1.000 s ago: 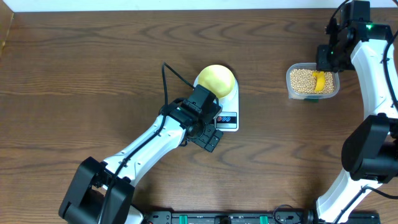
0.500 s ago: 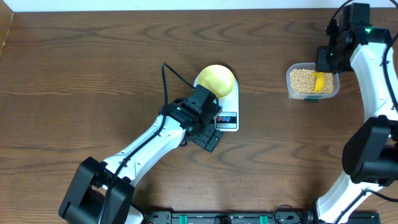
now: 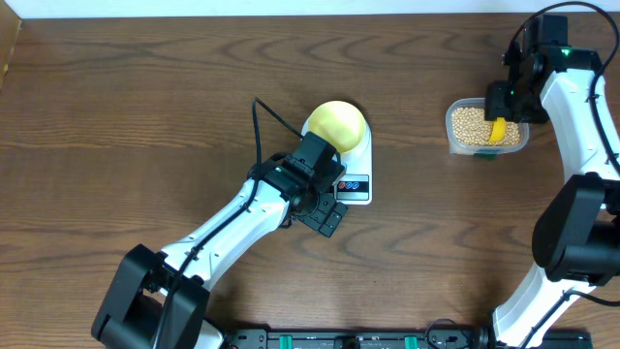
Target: Scoop item into bowl and weigh 50g on scale
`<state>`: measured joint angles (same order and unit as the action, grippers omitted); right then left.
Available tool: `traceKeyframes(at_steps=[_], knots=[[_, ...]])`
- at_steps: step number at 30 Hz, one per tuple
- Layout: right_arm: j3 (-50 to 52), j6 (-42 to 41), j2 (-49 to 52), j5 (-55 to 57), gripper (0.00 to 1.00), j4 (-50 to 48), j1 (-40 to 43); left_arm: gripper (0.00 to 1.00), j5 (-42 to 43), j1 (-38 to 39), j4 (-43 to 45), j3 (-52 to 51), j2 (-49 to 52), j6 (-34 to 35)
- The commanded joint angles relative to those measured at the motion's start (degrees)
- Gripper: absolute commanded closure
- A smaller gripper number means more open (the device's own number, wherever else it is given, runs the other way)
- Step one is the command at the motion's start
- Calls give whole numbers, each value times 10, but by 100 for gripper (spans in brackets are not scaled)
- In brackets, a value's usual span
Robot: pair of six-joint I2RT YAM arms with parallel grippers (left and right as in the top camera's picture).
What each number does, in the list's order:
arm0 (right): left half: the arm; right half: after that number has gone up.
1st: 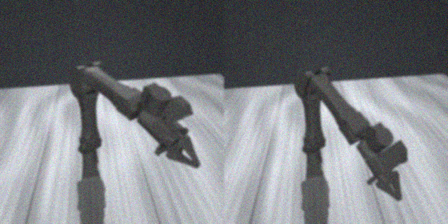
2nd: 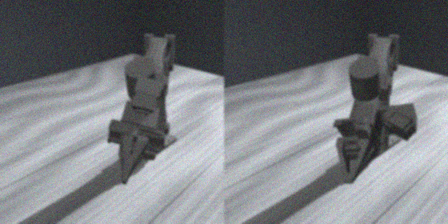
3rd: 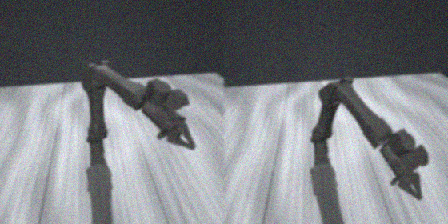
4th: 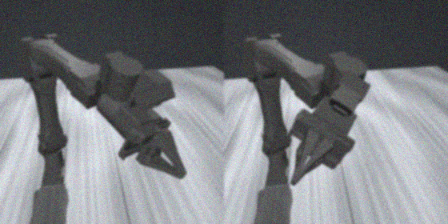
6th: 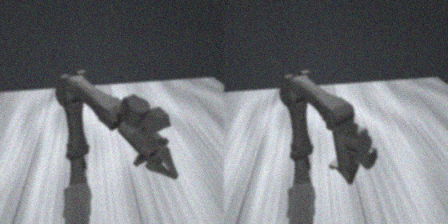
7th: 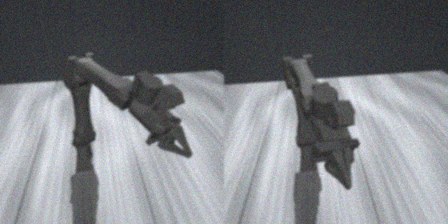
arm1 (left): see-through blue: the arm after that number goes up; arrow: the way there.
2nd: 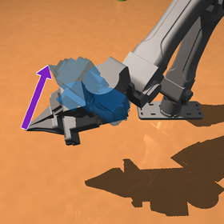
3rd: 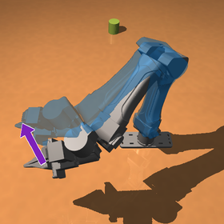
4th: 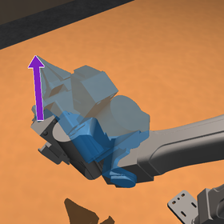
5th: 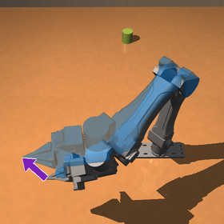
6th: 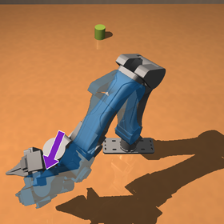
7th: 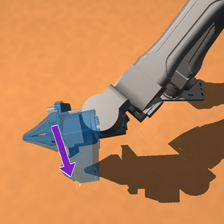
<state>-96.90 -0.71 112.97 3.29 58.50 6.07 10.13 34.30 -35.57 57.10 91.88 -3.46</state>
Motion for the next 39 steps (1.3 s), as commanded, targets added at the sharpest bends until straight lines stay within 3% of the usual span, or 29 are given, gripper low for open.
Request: traceKeyframes(at_steps=[1,4,7,17,21,30,35,39], knots=[[3,2,2,4,28,-4,-2,2,-8,0,-1,12,2,-10],[3,12,2,4,19,-28,-1,2,-8,0,-2,12,2,-10],[3,12,2,0,18,-47,-1,2,-8,0,-1,12,2,-10],[3,12,2,-11,46,9,-2,2,-8,0,-1,12,2,-10],[4,12,2,-11,65,3,-2,2,-8,0,-2,12,2,-10],[38,13,2,-11,68,-36,-2,2,-8,0,-2,12,2,-10],[41,13,2,-11,77,-49,-2,2,-8,0,-2,12,2,-10],[41,12,2,-11,78,-56,-2,2,-8,0,-2,12,2,-10]])
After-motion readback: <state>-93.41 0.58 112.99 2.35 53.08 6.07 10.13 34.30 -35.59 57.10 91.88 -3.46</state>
